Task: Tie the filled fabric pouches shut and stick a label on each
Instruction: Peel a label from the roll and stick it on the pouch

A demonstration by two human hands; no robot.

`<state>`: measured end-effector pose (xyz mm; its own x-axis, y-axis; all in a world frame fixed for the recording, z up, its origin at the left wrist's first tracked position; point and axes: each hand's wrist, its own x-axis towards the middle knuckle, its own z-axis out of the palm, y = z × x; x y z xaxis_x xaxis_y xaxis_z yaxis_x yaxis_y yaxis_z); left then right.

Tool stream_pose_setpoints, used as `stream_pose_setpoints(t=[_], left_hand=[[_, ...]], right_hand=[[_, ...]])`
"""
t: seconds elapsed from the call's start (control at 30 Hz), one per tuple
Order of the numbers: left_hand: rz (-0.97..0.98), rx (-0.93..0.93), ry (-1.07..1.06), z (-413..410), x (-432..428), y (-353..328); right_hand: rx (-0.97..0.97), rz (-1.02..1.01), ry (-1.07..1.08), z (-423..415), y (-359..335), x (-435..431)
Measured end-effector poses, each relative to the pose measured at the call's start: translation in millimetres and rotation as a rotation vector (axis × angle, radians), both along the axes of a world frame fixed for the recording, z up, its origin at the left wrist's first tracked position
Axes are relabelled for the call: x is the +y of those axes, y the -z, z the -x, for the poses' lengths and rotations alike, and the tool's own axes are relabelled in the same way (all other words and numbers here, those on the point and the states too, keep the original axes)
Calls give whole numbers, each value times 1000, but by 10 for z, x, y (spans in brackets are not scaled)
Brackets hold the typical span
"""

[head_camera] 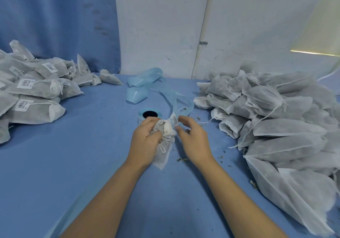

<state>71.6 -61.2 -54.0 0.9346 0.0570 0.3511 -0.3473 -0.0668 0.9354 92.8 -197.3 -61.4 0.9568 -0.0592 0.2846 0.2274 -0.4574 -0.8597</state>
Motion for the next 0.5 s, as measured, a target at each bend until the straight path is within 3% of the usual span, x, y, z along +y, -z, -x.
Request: stream_pose_setpoints(t=[0.27, 0.5], left_hand=[[-31, 15, 37, 4, -3, 11], [-32, 17, 60, 10, -4, 7]], right_hand=[[37, -267, -66, 37, 21, 41], [19, -283, -95, 39, 23, 17]])
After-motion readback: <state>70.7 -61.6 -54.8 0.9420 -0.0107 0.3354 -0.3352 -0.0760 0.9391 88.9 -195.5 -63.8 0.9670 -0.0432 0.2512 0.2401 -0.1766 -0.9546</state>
